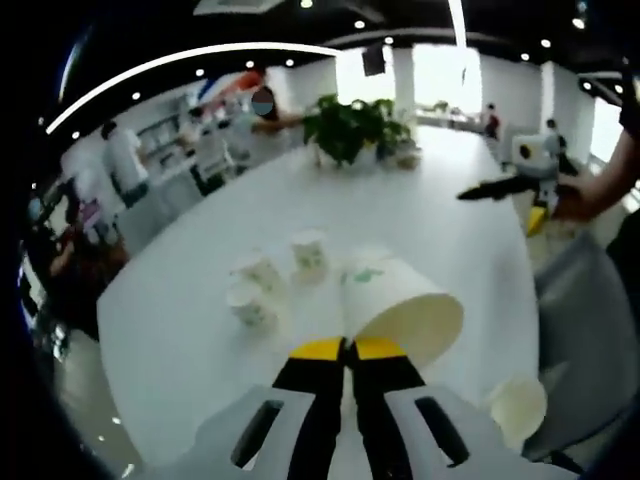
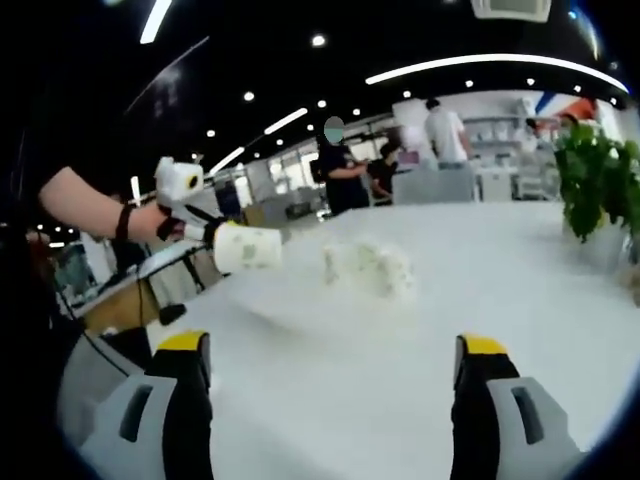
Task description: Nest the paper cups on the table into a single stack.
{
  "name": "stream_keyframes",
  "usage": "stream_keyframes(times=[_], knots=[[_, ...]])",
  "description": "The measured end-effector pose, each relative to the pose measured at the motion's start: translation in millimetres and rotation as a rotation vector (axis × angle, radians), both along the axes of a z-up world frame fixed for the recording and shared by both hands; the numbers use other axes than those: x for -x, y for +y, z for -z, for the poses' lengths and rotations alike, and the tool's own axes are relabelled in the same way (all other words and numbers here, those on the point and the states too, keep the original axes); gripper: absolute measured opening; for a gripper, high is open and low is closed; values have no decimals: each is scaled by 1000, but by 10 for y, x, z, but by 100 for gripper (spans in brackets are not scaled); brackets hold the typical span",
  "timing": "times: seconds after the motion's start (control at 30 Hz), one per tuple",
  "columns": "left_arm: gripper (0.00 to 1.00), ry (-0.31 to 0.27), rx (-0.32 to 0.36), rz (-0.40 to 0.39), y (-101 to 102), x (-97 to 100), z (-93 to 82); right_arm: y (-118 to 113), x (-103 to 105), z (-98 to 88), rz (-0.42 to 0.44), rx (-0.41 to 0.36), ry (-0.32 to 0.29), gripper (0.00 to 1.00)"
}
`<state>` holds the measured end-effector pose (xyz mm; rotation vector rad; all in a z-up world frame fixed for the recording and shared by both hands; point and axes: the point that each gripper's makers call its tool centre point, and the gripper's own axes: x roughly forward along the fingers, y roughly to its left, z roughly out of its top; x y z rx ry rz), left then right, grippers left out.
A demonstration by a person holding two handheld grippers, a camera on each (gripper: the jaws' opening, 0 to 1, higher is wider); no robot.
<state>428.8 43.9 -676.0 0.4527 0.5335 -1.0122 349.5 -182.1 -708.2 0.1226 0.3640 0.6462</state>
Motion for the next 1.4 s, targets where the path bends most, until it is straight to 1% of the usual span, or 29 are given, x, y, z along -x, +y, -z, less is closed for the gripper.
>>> stream_keyframes(times=[0.1,0.13,0.17,0.2,0.27,0.33,0.4,0.47,0.5,0.63,0.67,0.73,0.77,0.83,0.87,0.9,0.93,0.97,1.03,1.07,1.1,1.17,1.2,1.23,1.27,1.3,1.37,1.4], knots=[[0,9,9,8,22,62,-40,-18,-36,-27,14,-7,0,99],[0,29,22,-1,22,87,-44,-20,-50,-34,16,-5,-5,99],[0,78,45,-33,16,142,-41,-21,-65,-49,18,-2,-8,99],[0,88,50,-33,12,166,-45,-8,-79,-51,18,-2,-9,99],[0,89,51,-19,23,196,-52,3,-92,-46,18,0,-6,99],[0,113,60,-14,9,244,-61,16,-92,-34,16,11,6,98],[0,135,60,-13,2,274,-70,13,-98,-36,21,9,2,98],[0,180,71,-16,-9,312,-84,22,-99,-37,23,8,2,98],[0,209,84,-13,-34,363,-109,26,-103,-34,24,11,2,98],[0,251,55,-4,-71,455,-126,46,-112,-18,21,14,6,98],[0,293,49,-6,-76,514,-114,51,-113,-19,20,13,6,98],[0,346,62,-10,-108,589,-128,62,-111,-21,20,13,6,98],[0,349,63,-7,-115,607,-140,67,-111,-22,19,12,6,98],[0,341,40,12,-118,664,-148,75,-105,-28,21,8,6,98],[0,319,-21,39,-74,715,-118,78,-100,-31,21,4,5,98],[0,321,-36,49,-71,756,-114,80,-97,-27,21,6,4,98],[0,326,-33,50,-79,773,-117,78,-89,-13,24,10,9,98],[0,347,-49,53,-62,829,-101,75,-85,-10,26,8,10,98],[0,343,-83,63,-32,892,-89,65,-74,-11,30,2,9,98],[0,325,-133,83,17,931,-57,57,-70,-7,32,5,8,98],[0,329,-150,87,29,969,-45,59,-55,-8,32,2,9,98],[0,325,-157,109,22,1032,-38,80,-31,-25,30,-20,10,98],[0,335,-173,108,43,1068,-24,85,-22,-31,30,-22,6,98],[0,331,-186,120,55,1094,-14,96,-11,-25,27,-16,8,98],[0,322,-220,137,91,1128,8,102,-2,-16,25,-11,11,98],[0,322,-228,137,98,1137,12,108,4,-1,22,-10,13,98],[0,323,-249,162,105,1201,22,110,13,11,22,-12,16,97],[0,333,-274,167,135,1242,38,110,16,12,23,-14,16,97]])
